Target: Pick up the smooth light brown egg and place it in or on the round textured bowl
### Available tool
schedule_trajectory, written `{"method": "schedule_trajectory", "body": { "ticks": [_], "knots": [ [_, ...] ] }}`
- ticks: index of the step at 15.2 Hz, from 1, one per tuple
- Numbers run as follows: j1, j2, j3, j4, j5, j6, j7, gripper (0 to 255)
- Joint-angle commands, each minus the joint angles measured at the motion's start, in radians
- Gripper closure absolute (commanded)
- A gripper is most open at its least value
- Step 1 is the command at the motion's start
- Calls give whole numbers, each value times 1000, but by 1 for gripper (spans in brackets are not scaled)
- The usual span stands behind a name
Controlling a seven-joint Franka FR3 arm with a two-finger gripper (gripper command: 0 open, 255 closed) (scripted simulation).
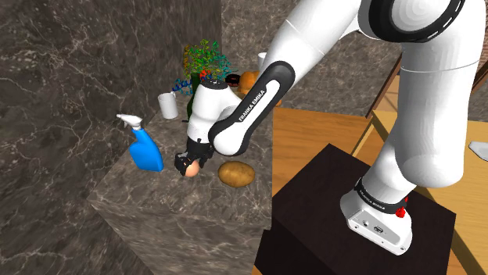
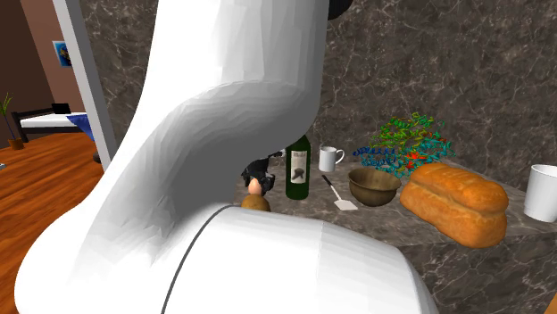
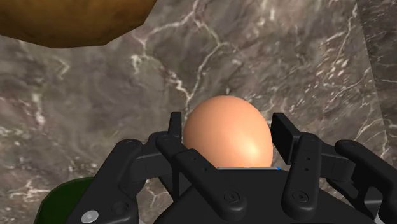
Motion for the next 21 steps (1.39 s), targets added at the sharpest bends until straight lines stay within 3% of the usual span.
{"method": "schedule_trajectory", "body": {
  "ticks": [1,21],
  "knots": [
    [0,0,1,0,0,0,0,255],
    [-56,-208,67,19,93,-221,-45,255]
  ]
}}
